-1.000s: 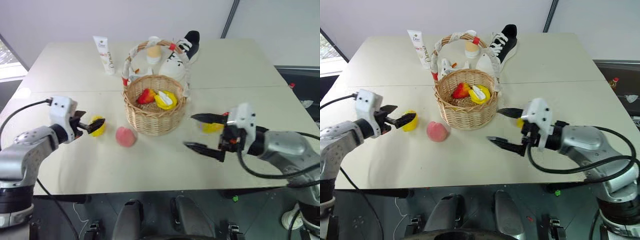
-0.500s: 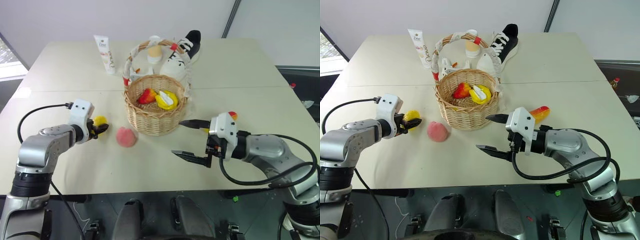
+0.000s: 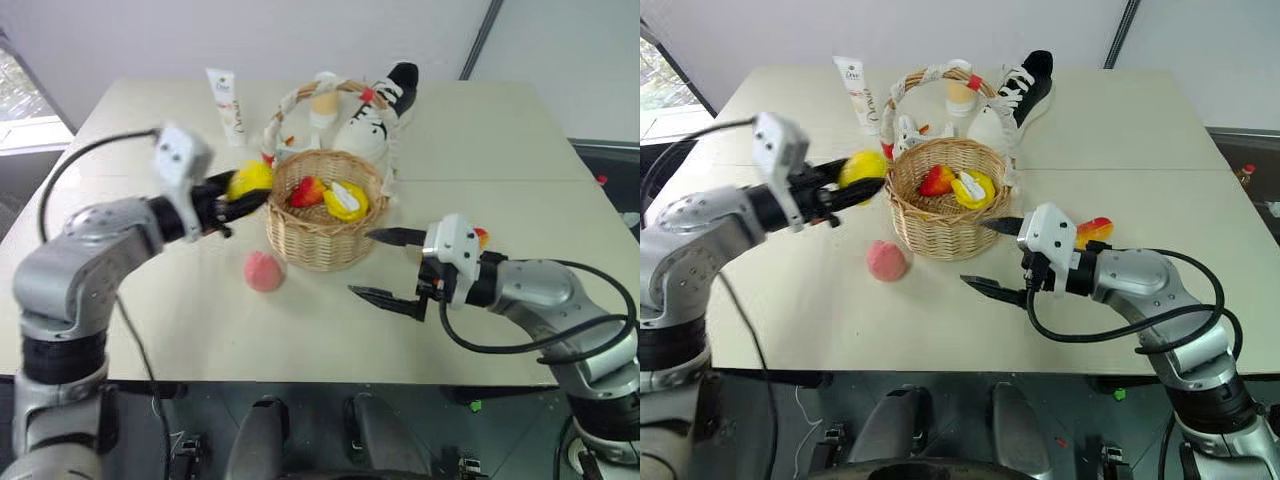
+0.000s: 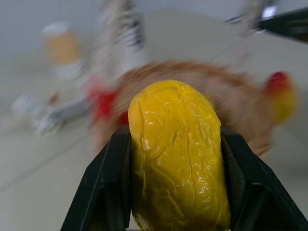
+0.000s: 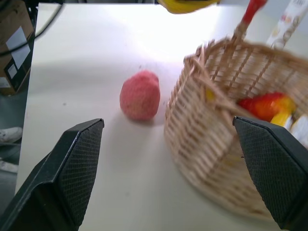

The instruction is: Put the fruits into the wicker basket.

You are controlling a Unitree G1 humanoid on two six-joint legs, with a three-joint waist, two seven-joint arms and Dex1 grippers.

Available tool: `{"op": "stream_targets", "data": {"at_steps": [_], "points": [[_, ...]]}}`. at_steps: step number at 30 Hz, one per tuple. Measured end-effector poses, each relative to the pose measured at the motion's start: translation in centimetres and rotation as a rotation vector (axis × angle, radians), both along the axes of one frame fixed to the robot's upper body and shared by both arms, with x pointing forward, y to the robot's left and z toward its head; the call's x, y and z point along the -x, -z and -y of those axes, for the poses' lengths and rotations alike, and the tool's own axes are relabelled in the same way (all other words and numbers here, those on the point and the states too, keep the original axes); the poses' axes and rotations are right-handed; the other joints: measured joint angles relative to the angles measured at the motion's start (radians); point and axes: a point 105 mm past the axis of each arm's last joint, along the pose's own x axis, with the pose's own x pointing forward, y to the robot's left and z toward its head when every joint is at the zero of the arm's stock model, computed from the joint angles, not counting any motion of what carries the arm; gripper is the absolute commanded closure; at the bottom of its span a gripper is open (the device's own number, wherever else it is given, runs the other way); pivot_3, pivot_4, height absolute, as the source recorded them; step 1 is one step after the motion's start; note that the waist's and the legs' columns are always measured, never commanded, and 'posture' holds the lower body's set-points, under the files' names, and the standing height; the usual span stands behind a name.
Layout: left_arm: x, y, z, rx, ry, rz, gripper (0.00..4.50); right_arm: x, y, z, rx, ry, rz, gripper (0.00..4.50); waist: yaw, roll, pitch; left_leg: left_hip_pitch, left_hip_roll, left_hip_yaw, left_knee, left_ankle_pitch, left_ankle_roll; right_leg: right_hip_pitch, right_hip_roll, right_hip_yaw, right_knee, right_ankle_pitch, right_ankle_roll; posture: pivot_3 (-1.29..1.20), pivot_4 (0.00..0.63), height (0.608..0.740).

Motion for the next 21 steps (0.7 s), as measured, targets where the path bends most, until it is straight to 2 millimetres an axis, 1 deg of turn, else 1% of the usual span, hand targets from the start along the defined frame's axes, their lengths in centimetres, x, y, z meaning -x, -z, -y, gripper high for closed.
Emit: {"op": "stream_targets", "data": {"at_steps": [1,2,4,6,7,9,10,11,13,15,17,18,19,20,21], "points": [[-0.4,0.4,1.0,-0.005,0.013,-0.013,2.74,0.0,-0.1,-0.1,-0.004,-0.003,0.002,0.00,-0.002,0.000,0.000,0.000,0.000,0.000,0.000,0.000,0.000,0.000,0.001,0.000,0.000,0.000,0.000,0.00,0.150,0.740],[-1.3,1.0,2.0,-0.001,0.007,-0.038,2.74,-0.1,0.0,-0.1,-0.006,0.000,0.000,0.00,-0.005,0.000,0.000,0.000,0.000,0.000,0.000,0.000,0.000,0.000,0.002,0.000,0.000,0.000,0.000,0.00,0.150,0.740],[-2.9,1.8,3.4,-0.026,-0.019,-0.063,2.74,-0.1,0.1,-0.3,-0.015,0.002,0.000,0.00,-0.011,0.000,0.000,0.000,0.001,0.000,0.000,0.000,0.000,-0.002,0.004,0.001,0.000,0.000,0.000,0.00,0.150,0.740],[-3.8,2.3,4.3,-0.059,-0.021,-0.058,1.70,-0.2,0.1,-0.5,-0.027,0.011,-0.002,0.00,-0.014,0.000,0.000,0.000,0.002,0.001,-0.001,0.000,0.000,-0.003,0.004,0.002,0.001,0.000,0.000,0.00,0.150,0.740],[-4.1,2.5,4.5,-0.064,-0.021,-0.054,1.31,-0.2,0.1,-0.5,-0.031,0.016,-0.001,0.00,-0.014,0.000,0.000,0.000,0.002,0.001,-0.001,0.000,0.000,-0.004,0.004,0.002,0.001,0.000,0.000,0.00,0.150,0.740],[-4.7,2.5,4.4,-0.067,-0.036,-0.052,0.27,-0.4,0.1,-0.4,-0.032,0.030,-0.001,0.00,-0.013,0.000,0.000,-0.001,0.002,0.001,-0.001,0.000,0.000,-0.004,0.004,0.002,0.001,0.000,0.000,0.00,0.150,0.740],[-4.8,2.5,4.2,-0.065,-0.043,-0.051,0.06,-0.4,0.1,-0.4,-0.032,0.035,-0.002,0.00,-0.012,0.000,0.000,-0.001,0.002,0.001,-0.001,0.000,0.000,-0.004,0.004,0.002,0.001,0.000,0.000,0.00,0.150,0.740],[-4.8,2.2,4.0,-0.047,-0.042,-0.052,0.06,-0.3,0.1,-0.5,-0.033,0.038,0.000,0.00,-0.010,0.000,0.000,-0.001,0.002,0.001,-0.001,0.000,0.000,-0.004,0.004,0.002,0.001,0.000,0.000,0.00,0.150,0.740],[-4.6,1.0,3.4,0.026,-0.028,-0.053,0.06,-0.3,0.1,-0.5,-0.033,0.043,0.001,0.00,-0.009,0.000,0.000,-0.002,0.002,0.001,-0.001,0.000,0.000,-0.004,0.003,0.002,0.001,0.000,0.000,0.00,0.150,0.740],[-4.1,-0.7,1.5,0.101,-0.023,-0.042,0.06,-0.1,0.1,-0.6,-0.034,0.044,0.005,0.00,-0.013,0.000,0.000,-0.001,0.003,0.002,-0.001,0.000,0.000,-0.004,0.003,0.002,0.001,0.000,0.000,0.00,0.150,0.740],[-3.5,-1.2,-1.4,0.121,-0.054,-0.031,0.06,-0.1,0.2,-0.3,-0.034,0.056,-0.002,0.00,-0.016,0.000,0.000,0.000,0.003,0.002,-0.001,0.000,0.000,-0.004,0.003,0.002,0.001,0.000,0.000,0.00,0.150,0.740],[-3.2,-1.1,-2.6,0.117,-0.066,-0.035,0.06,-0.1,0.3,-0.2,-0.034,0.061,-0.007,0.00,-0.016,0.000,0.000,0.000,0.003,0.002,-0.001,0.000,0.000,-0.004,0.003,0.002,0.001,0.000,0.000,0.00,0.150,0.740],[-2.4,-0.3,-4.4,0.078,-0.074,-0.045,0.06,0.0,0.3,-0.2,-0.034,0.060,-0.006,0.00,-0.023,0.000,0.000,0.000,0.004,0.002,-0.002,0.000,0.000,-0.004,0.003,0.003,0.002,0.000,0.000,0.00,0.150,0.740],[-1.3,1.1,-6.6,0.012,-0.089,-0.081,0.06,0.0,0.3,-0.1,-0.033,0.065,-0.004,0.00,-0.033,0.000,0.000,0.000,0.004,0.002,-0.002,0.000,0.000,-0.004,0.003,0.003,0.002,0.000,0.000,0.00,0.150,0.740],[-0.6,2.2,-8.0,-0.028,-0.103,-0.115,0.06,0.0,0.4,0.1,-0.030,0.071,-0.008,0.00,-0.033,0.001,0.001,0.000,0.004,0.002,-0.002,0.000,0.000,-0.004,0.003,0.003,0.002,0.000,0.000,0.00,0.150,0.740]]}}
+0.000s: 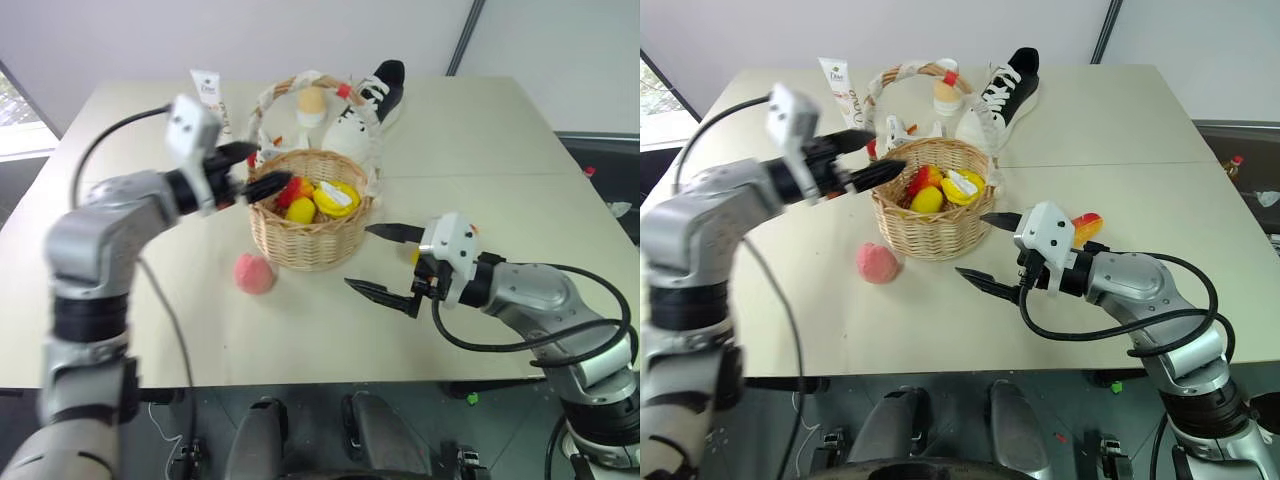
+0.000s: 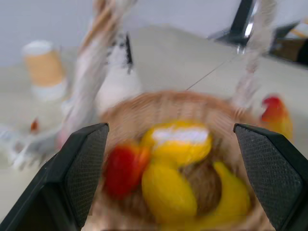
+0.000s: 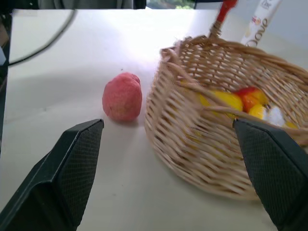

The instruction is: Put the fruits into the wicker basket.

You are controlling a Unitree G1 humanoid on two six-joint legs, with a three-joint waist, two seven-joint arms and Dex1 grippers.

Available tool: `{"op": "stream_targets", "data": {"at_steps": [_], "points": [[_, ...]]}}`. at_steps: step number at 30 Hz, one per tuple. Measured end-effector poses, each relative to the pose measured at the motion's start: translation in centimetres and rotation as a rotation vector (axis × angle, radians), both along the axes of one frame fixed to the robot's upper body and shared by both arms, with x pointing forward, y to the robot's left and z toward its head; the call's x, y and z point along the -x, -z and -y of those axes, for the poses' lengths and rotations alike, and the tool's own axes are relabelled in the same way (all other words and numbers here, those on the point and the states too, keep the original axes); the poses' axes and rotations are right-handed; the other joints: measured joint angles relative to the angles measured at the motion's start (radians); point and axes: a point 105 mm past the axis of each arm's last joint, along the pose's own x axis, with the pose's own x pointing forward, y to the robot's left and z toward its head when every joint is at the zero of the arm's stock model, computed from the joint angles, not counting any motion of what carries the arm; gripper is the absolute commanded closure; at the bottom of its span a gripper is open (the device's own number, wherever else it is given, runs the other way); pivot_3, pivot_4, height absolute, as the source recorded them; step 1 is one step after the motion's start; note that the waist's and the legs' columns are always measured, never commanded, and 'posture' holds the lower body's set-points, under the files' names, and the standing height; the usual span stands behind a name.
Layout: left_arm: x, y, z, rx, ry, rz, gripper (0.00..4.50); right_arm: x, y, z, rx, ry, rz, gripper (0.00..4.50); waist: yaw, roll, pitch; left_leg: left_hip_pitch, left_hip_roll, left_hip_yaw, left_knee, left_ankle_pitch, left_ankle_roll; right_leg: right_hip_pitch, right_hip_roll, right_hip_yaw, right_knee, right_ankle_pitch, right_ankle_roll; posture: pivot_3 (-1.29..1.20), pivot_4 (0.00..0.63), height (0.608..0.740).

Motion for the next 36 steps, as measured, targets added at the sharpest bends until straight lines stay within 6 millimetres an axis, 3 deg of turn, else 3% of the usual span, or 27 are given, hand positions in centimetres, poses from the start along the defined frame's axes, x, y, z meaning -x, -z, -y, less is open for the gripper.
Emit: {"op": "stream_targets", "data": {"at_steps": [4,9,16,20,27,30,33,36], "points": [[2.9,2.5,-2.5,-0.097,0.012,-0.107,0.06,0.1,0.0,-0.2,-0.001,-0.017,-0.002,0.00,0.010,-0.001,0.000,-0.001,0.000,0.000,0.001,0.000,0.000,0.002,-0.002,-0.001,-0.001,0.000,0.000,0.00,0.150,0.740],[3.3,2.7,-0.9,-0.056,0.043,-0.085,0.06,0.1,-0.3,-1.1,-0.005,-0.065,0.012,0.00,0.030,-0.001,0.000,-0.001,0.000,0.000,0.003,0.000,0.001,0.003,-0.003,-0.001,-0.003,0.000,0.000,0.00,0.150,0.740],[4.3,6.1,-0.2,-0.197,0.099,-0.184,0.06,0.0,-0.1,-1.1,-0.005,-0.066,0.001,0.00,0.021,-0.001,0.000,-0.001,0.000,0.000,0.000,-0.001,0.002,0.000,-0.001,0.000,-0.002,0.000,0.000,0.00,0.150,0.740],[3.6,6.9,0.3,-0.239,0.095,-0.182,0.06,0.0,-0.1,-1.3,-0.013,-0.066,0.001,0.00,0.026,-0.001,0.000,-0.001,0.000,0.001,0.001,-0.001,0.002,0.001,0.000,0.000,-0.002,0.000,0.000,0.00,0.150,0.740],[2.8,9.2,3.0,-0.288,0.144,-0.212,0.06,0.3,0.0,-1.9,-0.028,-0.075,-0.006,0.00,0.024,-0.001,0.000,-0.001,-0.001,0.002,0.002,-0.001,0.002,0.001,0.000,0.000,-0.002,0.000,0.000,0.00,0.150,0.740],[2.2,9.6,3.0,-0.285,0.122,-0.217,0.86,0.3,0.0,-2.0,-0.030,-0.071,-0.010,0.00,0.021,-0.001,0.000,-0.001,0.000,0.002,0.002,-0.001,0.002,0.001,0.000,0.000,-0.001,0.000,0.000,0.00,0.150,0.740],[1.9,9.5,2.8,-0.276,0.116,-0.208,2.06,0.3,-0.1,-2.1,-0.034,-0.072,-0.010,0.00,0.022,-0.001,0.000,-0.001,0.000,0.002,0.002,-0.001,0.002,0.001,0.000,0.000,-0.001,0.000,0.000,0.00,0.150,0.740],[2.2,8.5,1.9,-0.230,0.108,-0.201,2.15,0.2,-0.3,-2.1,-0.034,-0.074,-0.001,0.00,0.020,-0.001,0.000,-0.001,0.000,0.001,0.002,-0.001,0.002,0.000,0.000,0.000,-0.001,0.000,0.000,0.00,0.150,0.740]]}}
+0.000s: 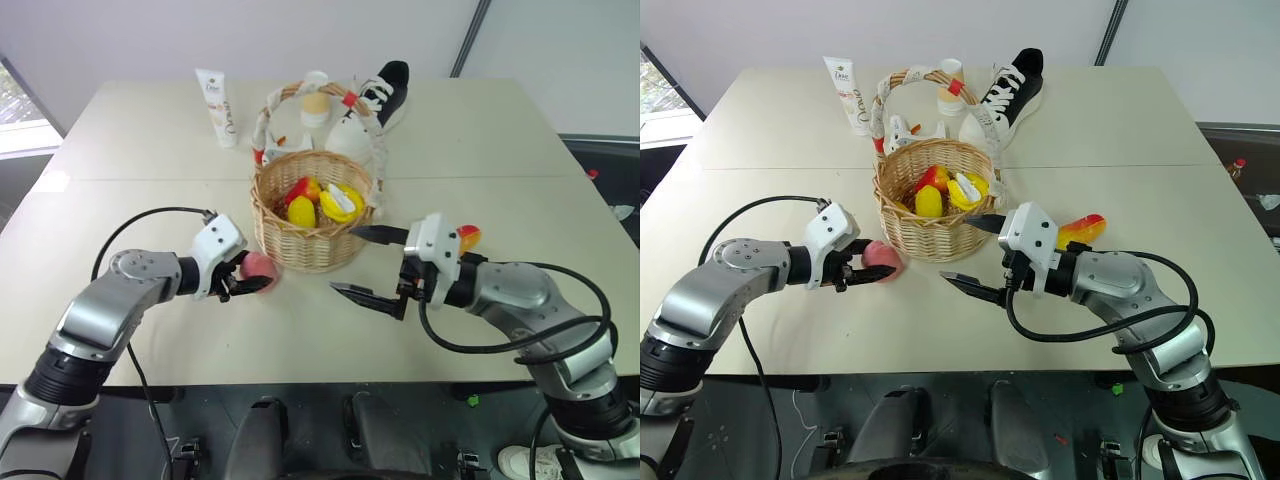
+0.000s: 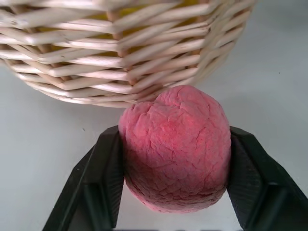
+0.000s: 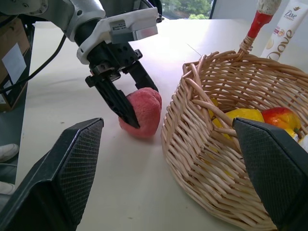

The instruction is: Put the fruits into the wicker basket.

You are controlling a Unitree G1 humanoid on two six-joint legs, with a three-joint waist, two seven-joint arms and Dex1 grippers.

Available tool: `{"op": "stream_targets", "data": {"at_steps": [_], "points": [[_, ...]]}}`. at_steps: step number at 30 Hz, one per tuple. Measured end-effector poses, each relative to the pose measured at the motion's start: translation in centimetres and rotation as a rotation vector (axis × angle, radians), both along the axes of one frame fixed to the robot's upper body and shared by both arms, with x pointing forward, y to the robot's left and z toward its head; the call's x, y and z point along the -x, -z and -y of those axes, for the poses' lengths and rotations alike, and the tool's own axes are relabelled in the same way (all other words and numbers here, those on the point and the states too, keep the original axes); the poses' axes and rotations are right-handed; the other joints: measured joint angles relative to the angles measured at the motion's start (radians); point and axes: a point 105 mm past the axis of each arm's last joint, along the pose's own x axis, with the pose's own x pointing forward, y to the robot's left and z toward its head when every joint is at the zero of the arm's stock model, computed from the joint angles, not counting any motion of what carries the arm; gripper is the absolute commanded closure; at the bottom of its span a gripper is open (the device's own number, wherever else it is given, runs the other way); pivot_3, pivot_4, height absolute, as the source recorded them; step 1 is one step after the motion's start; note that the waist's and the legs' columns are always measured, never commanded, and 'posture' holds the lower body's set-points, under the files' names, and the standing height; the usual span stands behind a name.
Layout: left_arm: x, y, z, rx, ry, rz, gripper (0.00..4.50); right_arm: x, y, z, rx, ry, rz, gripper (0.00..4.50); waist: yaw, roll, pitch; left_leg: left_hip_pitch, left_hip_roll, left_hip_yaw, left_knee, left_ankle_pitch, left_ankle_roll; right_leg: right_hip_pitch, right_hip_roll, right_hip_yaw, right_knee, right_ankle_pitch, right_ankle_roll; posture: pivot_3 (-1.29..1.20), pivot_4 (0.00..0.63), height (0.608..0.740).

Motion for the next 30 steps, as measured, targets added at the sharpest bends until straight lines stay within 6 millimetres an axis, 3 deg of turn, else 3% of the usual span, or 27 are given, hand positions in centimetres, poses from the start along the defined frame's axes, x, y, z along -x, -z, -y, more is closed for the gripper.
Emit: {"op": "stream_targets", "data": {"at_steps": [2,4,6,8,10,14,17,18,20,21,24,27,30], "points": [[0.0,-2.9,-1.1,0.115,-0.031,0.049,2.15,0.0,0.0,0.0,0.001,0.000,-0.001,0.00,0.002,0.000,0.000,-0.001,0.001,0.000,0.000,0.000,0.000,-0.001,0.000,-0.001,0.000,0.000,0.000,0.00,0.150,0.740],[-0.3,-7.3,-1.8,0.240,-0.050,0.165,2.15,0.0,0.0,0.1,0.003,0.000,-0.001,0.00,0.006,0.000,0.000,-0.001,0.001,-0.001,0.001,0.000,0.000,0.000,0.000,-0.001,0.000,0.000,0.000,0.00,0.150,0.740],[-0.5,-12.2,-0.6,0.350,-0.020,0.317,2.15,0.0,0.0,0.0,0.005,-0.003,0.001,0.00,0.016,0.000,0.000,0.000,-0.001,-0.002,0.002,0.000,0.000,0.003,-0.002,-0.002,0.000,0.000,0.001,0.00,0.150,0.740],[-0.8,-14.3,1.1,0.387,0.004,0.398,2.15,-0.1,-0.3,0.0,0.007,-0.009,0.011,0.00,0.015,0.000,0.000,0.000,-0.002,-0.001,0.002,0.000,0.000,0.004,-0.003,-0.001,-0.001,0.001,0.003,0.00,0.150,0.740],[-1.9,-14.1,3.1,0.368,-0.006,0.408,2.15,-0.3,-0.5,0.0,0.009,-0.011,0.021,0.00,0.011,-0.001,-0.001,0.000,-0.004,-0.001,0.003,0.000,0.000,0.004,-0.003,0.000,-0.002,0.002,0.004,0.00,0.150,0.740],[-3.9,-10.5,6.9,0.286,0.012,0.331,2.15,-0.8,-0.3,0.4,0.021,0.008,0.018,0.00,0.001,-0.001,0.000,0.000,-0.003,0.000,0.001,0.000,0.000,0.001,0.000,0.001,-0.001,0.002,0.003,0.00,0.150,0.740],[-4.5,-9.2,7.7,0.255,0.024,0.304,2.15,-1.0,-0.6,0.9,0.024,0.026,0.029,0.00,-0.002,0.000,0.000,0.000,-0.002,0.000,0.001,0.000,0.000,0.000,0.001,0.002,0.000,0.002,0.003,0.00,0.150,0.740],[-4.7,-8.9,7.6,0.255,0.017,0.298,1.14,-1.1,-0.7,1.1,0.027,0.036,0.038,0.00,-0.002,0.000,0.000,0.000,-0.002,0.000,0.001,0.000,0.000,0.000,0.001,0.002,0.000,0.002,0.003,0.00,0.150,0.740],[-5.0,-8.7,7.5,0.260,0.012,0.286,0.27,-1.3,-0.8,1.6,0.044,0.063,0.050,0.00,0.002,0.000,0.000,0.000,-0.002,0.000,0.001,0.000,0.000,0.000,0.001,0.002,0.000,0.002,0.003,0.00,0.150,0.740],[-5.1,-8.7,7.5,0.261,0.012,0.289,0.05,-1.4,-0.7,1.9,0.050,0.074,0.052,0.00,0.004,0.000,0.000,0.000,-0.002,0.000,0.001,0.000,0.000,0.000,0.001,0.002,0.000,0.002,0.003,0.00,0.150,0.740],[-4.9,-9.2,7.5,0.265,0.040,0.319,0.05,-2.5,-0.4,5.1,0.133,0.199,0.068,0.00,0.011,0.000,0.000,-0.001,-0.004,0.001,0.002,0.000,0.000,0.001,-0.001,0.002,0.000,0.002,0.003,0.00,0.150,0.740],[-3.6,-9.9,6.6,0.299,0.106,0.336,0.05,-3.2,0.5,10.0,0.333,0.329,0.100,0.00,0.009,0.000,0.000,-0.002,-0.004,0.002,0.001,0.000,0.001,0.001,-0.002,0.002,-0.002,0.002,0.003,0.00,0.150,0.740],[-1.9,-9.9,6.6,0.318,0.199,0.327,0.05,-3.4,1.0,11.9,0.472,0.345,0.147,0.00,0.001,0.000,0.000,0.000,-0.002,0.003,0.001,0.000,0.001,0.001,0.000,0.003,-0.002,0.002,0.003,0.00,0.150,0.740]]}}
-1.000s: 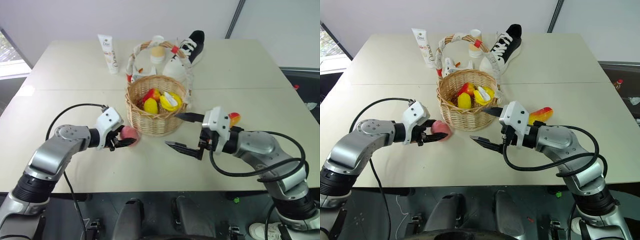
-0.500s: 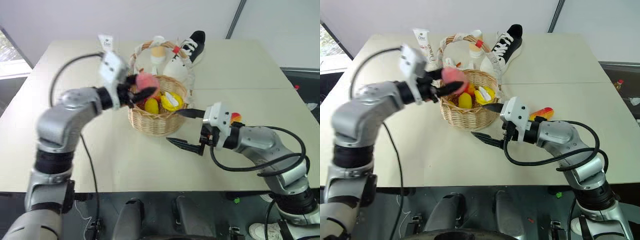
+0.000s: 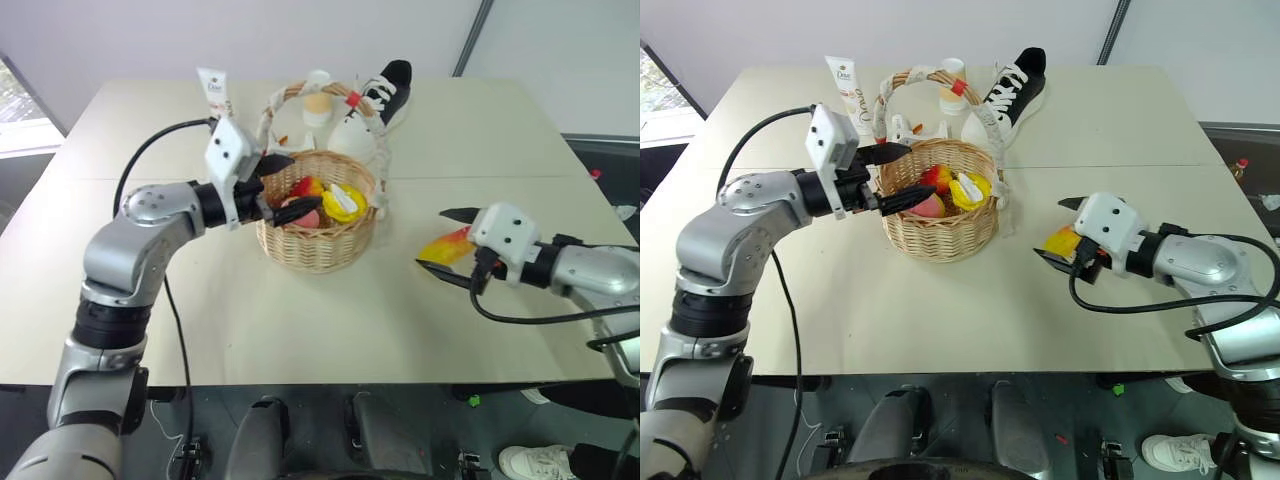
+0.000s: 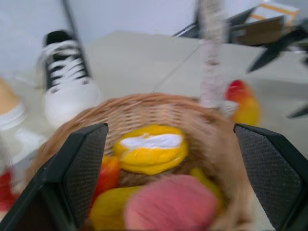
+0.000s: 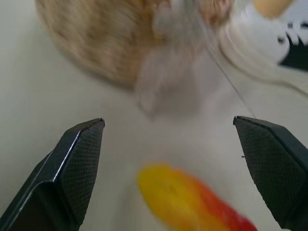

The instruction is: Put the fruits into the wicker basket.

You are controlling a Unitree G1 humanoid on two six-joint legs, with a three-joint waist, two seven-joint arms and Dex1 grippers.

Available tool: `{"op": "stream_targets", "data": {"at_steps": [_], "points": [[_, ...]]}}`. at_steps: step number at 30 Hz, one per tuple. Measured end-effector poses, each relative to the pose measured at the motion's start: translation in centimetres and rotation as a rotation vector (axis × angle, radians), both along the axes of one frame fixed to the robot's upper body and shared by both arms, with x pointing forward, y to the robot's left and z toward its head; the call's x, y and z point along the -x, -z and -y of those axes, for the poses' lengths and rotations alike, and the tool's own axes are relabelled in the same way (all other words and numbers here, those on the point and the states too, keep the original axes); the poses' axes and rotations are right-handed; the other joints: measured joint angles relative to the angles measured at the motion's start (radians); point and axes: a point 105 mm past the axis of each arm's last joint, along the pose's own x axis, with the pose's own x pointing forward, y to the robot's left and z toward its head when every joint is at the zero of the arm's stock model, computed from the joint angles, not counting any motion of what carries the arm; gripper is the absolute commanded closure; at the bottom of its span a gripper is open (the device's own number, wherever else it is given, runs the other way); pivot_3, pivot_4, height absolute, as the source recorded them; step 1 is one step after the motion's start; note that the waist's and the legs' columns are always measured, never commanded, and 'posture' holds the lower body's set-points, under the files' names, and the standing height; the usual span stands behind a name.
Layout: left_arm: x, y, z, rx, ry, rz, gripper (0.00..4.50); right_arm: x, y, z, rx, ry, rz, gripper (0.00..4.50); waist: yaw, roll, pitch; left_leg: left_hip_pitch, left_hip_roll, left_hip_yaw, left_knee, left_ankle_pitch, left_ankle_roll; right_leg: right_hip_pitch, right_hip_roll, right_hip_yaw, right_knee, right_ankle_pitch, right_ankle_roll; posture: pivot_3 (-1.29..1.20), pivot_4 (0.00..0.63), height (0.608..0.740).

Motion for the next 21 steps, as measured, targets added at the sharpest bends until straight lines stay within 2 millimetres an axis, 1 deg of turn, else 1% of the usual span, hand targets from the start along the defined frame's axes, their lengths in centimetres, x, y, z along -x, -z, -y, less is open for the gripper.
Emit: {"op": "stream_targets", "data": {"at_steps": [1,3,5,8,9,14,17,20,21], "points": [[1.0,0.4,0.1,-0.015,0.046,-0.008,0.05,-0.1,0.3,0.5,0.072,-0.010,0.013,0.00,-0.003,0.000,0.000,0.001,0.000,0.001,0.000,0.000,0.000,0.000,0.000,0.001,0.000,0.000,0.000,0.00,0.150,0.740],[2.7,1.5,0.2,-0.056,0.123,-0.041,0.05,-0.9,1.2,2.4,0.247,-0.005,0.033,0.00,-0.005,0.001,0.000,0.002,0.000,0.002,0.000,0.000,0.000,0.001,0.000,0.002,0.001,0.000,0.000,0.00,0.150,0.740],[3.6,2.6,0.7,-0.097,0.167,-0.076,0.05,-2.0,2.3,3.5,0.393,-0.029,0.064,0.00,-0.005,0.001,0.000,0.002,0.000,0.003,0.001,0.000,-0.001,0.001,0.001,0.002,0.001,0.000,0.000,0.00,0.150,0.740],[4.5,3.3,1.6,-0.121,0.207,-0.091,0.05,-3.1,4.1,4.1,0.529,-0.085,0.083,0.00,-0.002,0.001,0.000,0.002,0.000,0.003,0.001,0.000,-0.001,0.000,0.000,0.002,0.001,0.000,0.000,0.00,0.150,0.740],[4.5,3.4,1.6,-0.125,0.206,-0.098,0.05,-3.7,4.4,4.2,0.564,-0.100,0.100,0.00,-0.004,0.001,0.000,0.002,0.000,0.003,0.002,0.000,-0.001,0.000,0.001,0.002,0.001,0.000,0.000,0.00,0.150,0.740],[5.1,3.4,2.0,-0.132,0.212,-0.091,0.05,-6.0,4.1,3.6,0.625,-0.144,0.214,0.00,-0.014,0.001,0.000,0.002,0.000,0.003,0.001,0.001,-0.001,0.000,0.000,0.003,0.002,0.000,0.000,0.00,0.150,0.740],[5.3,3.7,1.9,-0.134,0.208,-0.100,0.00,-6.5,4.3,3.4,0.635,-0.161,0.224,0.87,-0.017,0.001,0.000,0.002,0.000,0.002,0.002,0.001,-0.001,0.001,0.000,0.003,0.002,0.000,0.000,0.00,0.150,0.740],[5.3,4.0,1.8,-0.132,0.199,-0.109,0.00,-6.5,4.8,3.4,0.629,-0.166,0.211,2.39,-0.020,0.001,0.000,0.002,0.000,0.002,0.002,0.001,-0.001,0.001,0.000,0.003,0.003,0.000,0.000,0.00,0.150,0.740],[5.3,4.0,1.8,-0.132,0.197,-0.108,0.00,-6.5,4.8,3.4,0.634,-0.172,0.215,2.72,-0.020,0.001,0.000,0.002,0.000,0.002,0.002,0.001,-0.001,0.001,0.000,0.003,0.003,0.000,0.000,0.00,0.150,0.740]]}}
